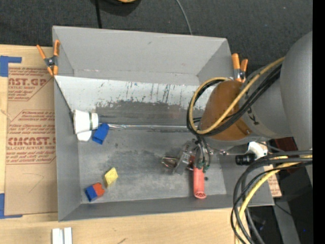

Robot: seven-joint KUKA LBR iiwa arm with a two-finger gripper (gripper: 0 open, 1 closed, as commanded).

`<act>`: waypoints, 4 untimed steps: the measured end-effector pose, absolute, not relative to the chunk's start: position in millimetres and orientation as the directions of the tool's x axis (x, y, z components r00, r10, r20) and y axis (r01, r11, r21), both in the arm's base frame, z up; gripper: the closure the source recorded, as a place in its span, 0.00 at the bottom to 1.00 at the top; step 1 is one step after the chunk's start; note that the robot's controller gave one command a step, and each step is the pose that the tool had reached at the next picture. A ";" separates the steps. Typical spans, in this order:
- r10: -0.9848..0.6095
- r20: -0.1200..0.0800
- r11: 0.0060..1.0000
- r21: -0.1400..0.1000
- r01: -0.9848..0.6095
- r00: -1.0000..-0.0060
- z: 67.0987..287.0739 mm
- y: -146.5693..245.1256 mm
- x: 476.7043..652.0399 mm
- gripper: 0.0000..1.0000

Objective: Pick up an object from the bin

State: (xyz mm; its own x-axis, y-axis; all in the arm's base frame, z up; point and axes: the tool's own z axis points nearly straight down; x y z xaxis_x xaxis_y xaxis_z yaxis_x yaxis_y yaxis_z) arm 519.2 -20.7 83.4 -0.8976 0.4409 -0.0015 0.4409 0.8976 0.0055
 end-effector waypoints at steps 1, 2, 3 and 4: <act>0.441 0.003 0.897 0.004 0.441 -0.897 89.1 -20.7 518.1 1.00; 0.441 0.004 0.898 0.004 0.441 -0.898 104.0 -20.4 517.5 1.00; 0.441 0.002 0.898 0.005 0.441 -0.898 119.8 -20.4 518.3 1.00; 0.440 0.006 0.898 0.003 0.440 -0.898 135.4 -20.3 517.3 1.00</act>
Offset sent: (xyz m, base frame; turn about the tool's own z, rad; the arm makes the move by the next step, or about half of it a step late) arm -0.0003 0.0002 0.0562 0.0000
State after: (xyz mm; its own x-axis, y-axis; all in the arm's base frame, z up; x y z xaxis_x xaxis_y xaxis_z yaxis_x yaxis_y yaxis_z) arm 517.3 -20.3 135.4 -0.8978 0.4404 0.0063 0.4404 0.8978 0.0026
